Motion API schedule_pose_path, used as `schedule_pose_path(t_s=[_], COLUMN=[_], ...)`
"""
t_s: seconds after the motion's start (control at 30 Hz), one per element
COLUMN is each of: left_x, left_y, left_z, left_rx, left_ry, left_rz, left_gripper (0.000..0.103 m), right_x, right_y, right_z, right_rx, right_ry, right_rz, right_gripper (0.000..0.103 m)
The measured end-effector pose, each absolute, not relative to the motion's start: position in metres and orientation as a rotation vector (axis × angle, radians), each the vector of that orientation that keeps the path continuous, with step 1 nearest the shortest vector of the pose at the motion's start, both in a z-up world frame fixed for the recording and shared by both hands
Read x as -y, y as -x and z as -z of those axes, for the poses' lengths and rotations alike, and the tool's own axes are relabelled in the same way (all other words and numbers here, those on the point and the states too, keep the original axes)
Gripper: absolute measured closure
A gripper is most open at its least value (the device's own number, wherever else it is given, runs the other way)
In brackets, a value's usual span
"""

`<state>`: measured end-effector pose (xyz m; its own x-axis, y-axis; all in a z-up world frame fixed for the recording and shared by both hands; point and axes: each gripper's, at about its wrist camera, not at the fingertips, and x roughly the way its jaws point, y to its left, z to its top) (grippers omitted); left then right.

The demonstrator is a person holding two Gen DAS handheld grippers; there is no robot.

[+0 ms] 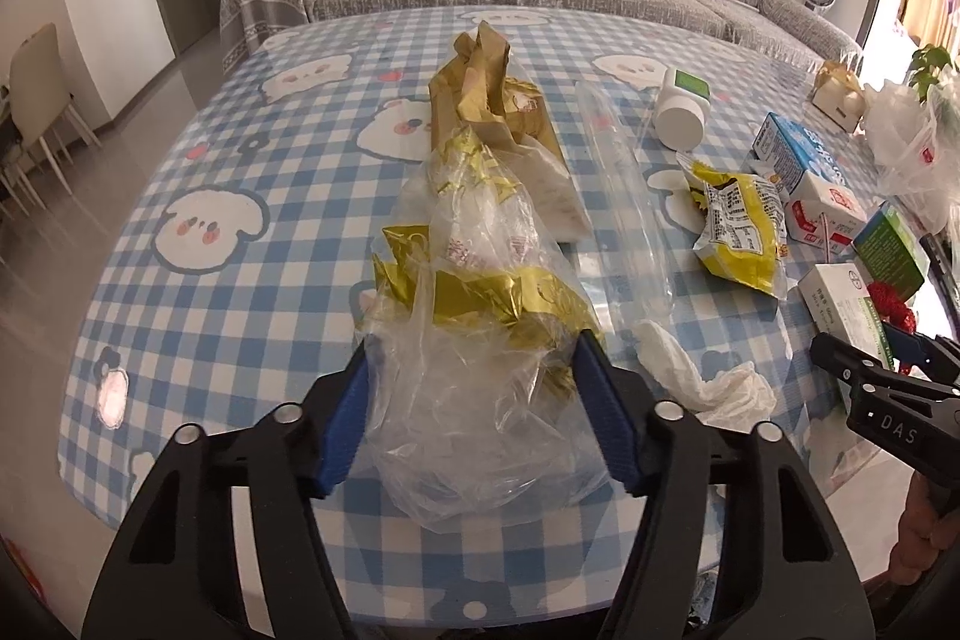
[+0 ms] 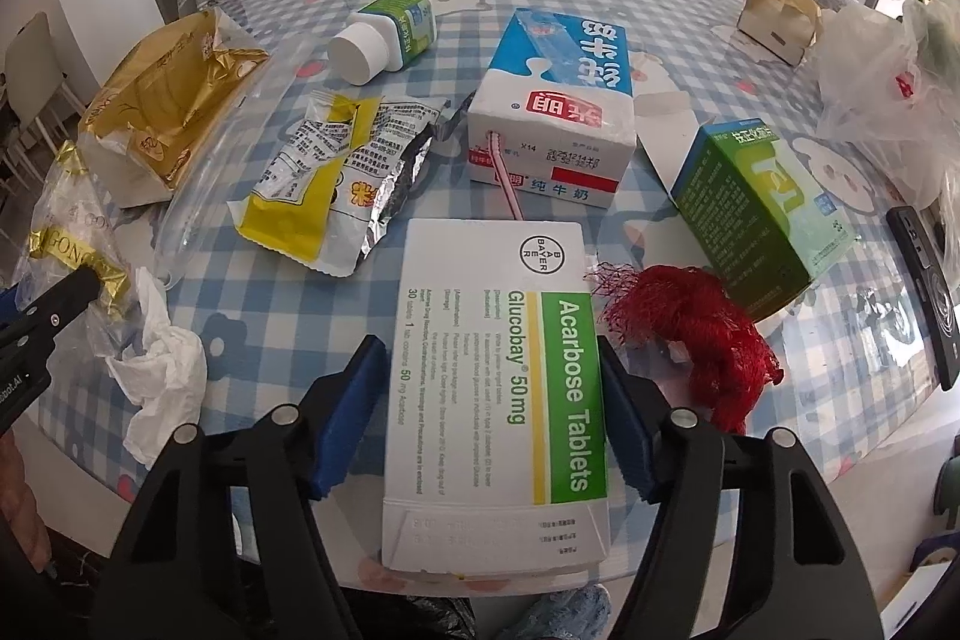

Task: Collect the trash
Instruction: 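Grasp the clear plastic bag with gold wrapper with left tool while right tool grasps the white Acarbose Tablets box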

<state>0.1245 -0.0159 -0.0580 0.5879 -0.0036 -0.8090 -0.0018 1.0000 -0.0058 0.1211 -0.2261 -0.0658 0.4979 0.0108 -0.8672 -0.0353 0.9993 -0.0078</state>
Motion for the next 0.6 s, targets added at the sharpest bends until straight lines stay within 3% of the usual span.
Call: schedule_pose_path(t_s=[0.27, 0.6], left_x=[0.012, 0.006], left_y=[-0.120, -0.108], left_z=[0.056, 0.041], left_rx=[-0.958, -0.922], left_ry=[0.049, 0.088], left_rz=[0.022, 0.037], left_gripper=[0.065, 0.068], right_x=[0.228, 0.235], right_y=[-0.121, -0.117], right_z=[0.064, 0.052], right_rx=[-1.047, -1.012], right_ry=[0.021, 0.006], right_rz=[-0.025, -0.018], right_gripper=[0.045, 0.045])
